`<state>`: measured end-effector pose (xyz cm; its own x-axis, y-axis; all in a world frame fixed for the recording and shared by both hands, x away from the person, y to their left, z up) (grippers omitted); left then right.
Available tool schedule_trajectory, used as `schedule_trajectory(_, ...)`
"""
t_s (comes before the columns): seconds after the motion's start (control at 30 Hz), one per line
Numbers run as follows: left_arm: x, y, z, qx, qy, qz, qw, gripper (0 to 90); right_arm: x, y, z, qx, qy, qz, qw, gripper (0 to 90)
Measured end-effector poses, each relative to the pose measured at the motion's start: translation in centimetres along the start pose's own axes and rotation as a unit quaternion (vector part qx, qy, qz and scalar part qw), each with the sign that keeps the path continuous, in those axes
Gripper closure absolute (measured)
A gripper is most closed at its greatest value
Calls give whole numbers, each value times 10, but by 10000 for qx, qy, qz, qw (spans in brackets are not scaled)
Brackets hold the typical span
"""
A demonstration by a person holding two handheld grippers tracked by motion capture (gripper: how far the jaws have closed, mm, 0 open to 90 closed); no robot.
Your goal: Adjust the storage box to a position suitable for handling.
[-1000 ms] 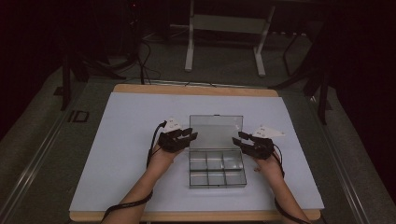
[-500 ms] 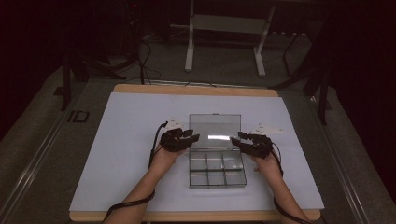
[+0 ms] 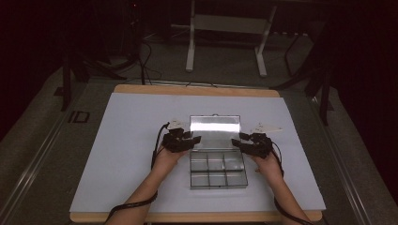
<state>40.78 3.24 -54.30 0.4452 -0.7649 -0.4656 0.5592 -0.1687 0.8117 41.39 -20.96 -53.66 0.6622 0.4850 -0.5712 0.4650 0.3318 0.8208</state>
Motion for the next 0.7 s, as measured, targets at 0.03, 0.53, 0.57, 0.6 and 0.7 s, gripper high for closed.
schedule_trajectory(0.03,1,0,-1,-50,-11,-13,10000,526,0,0,0,29,-2,-20,10000,496)
schedule_trajectory(0.53,5,-6,-4,-430,-71,-205,9988,479,7,-3,5,576,225,-366,9974,480)
schedule_trajectory(0.57,5,-6,-4,-459,-70,-208,9987,479,7,-3,5,583,226,-372,9974,479)
schedule_trajectory(0.6,5,-6,-4,-462,-66,-234,9986,475,7,-3,5,607,225,-392,9971,478)
schedule_trajectory(0.7,6,-7,-5,-533,-27,-272,9982,459,8,-4,5,672,205,-449,9965,464)
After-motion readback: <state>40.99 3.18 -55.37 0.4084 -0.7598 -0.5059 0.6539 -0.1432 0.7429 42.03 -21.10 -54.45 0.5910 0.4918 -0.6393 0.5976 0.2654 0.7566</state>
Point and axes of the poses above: each handheld gripper's, and its own axes: x roughly forward along the jaws, y roughly out of its top, z roughly to its right, the point moved 6 cm from there along x, roughly forward along the jaws, and after that the axes turned 9 degrees about -y, right-handed, at the moved point
